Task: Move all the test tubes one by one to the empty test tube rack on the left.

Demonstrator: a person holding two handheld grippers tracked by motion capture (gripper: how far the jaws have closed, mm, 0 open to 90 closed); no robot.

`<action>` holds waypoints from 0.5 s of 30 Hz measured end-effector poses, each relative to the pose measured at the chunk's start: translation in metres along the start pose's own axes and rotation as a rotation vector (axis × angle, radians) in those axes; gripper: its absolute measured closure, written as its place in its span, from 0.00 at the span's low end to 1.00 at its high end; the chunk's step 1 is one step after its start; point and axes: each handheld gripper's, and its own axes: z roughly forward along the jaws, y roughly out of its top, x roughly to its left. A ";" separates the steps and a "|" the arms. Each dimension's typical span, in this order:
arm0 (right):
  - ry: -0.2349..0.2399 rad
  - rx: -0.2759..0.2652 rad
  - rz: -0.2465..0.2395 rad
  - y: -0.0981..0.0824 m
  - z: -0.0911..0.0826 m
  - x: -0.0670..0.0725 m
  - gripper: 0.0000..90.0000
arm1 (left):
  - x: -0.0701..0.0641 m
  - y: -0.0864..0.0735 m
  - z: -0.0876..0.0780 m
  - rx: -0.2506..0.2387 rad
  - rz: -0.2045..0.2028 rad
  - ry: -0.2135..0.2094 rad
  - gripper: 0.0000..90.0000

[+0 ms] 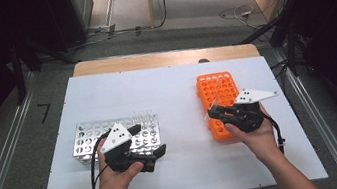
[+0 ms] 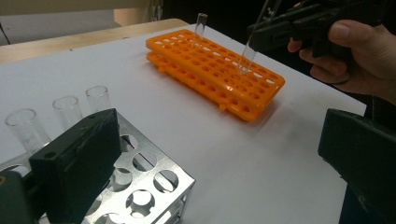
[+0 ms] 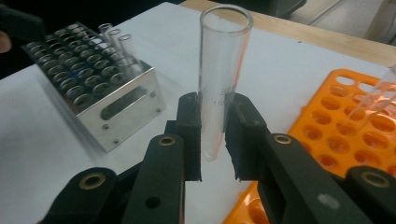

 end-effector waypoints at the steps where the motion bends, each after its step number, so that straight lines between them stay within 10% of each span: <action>1: 0.008 0.002 -0.008 -0.001 -0.001 0.003 0.82 | -0.001 0.000 0.001 0.001 -0.001 -0.004 0.00; 15: 0.125 0.048 -0.076 -0.014 -0.001 0.047 0.82 | -0.016 0.007 0.009 -0.008 0.017 -0.061 0.00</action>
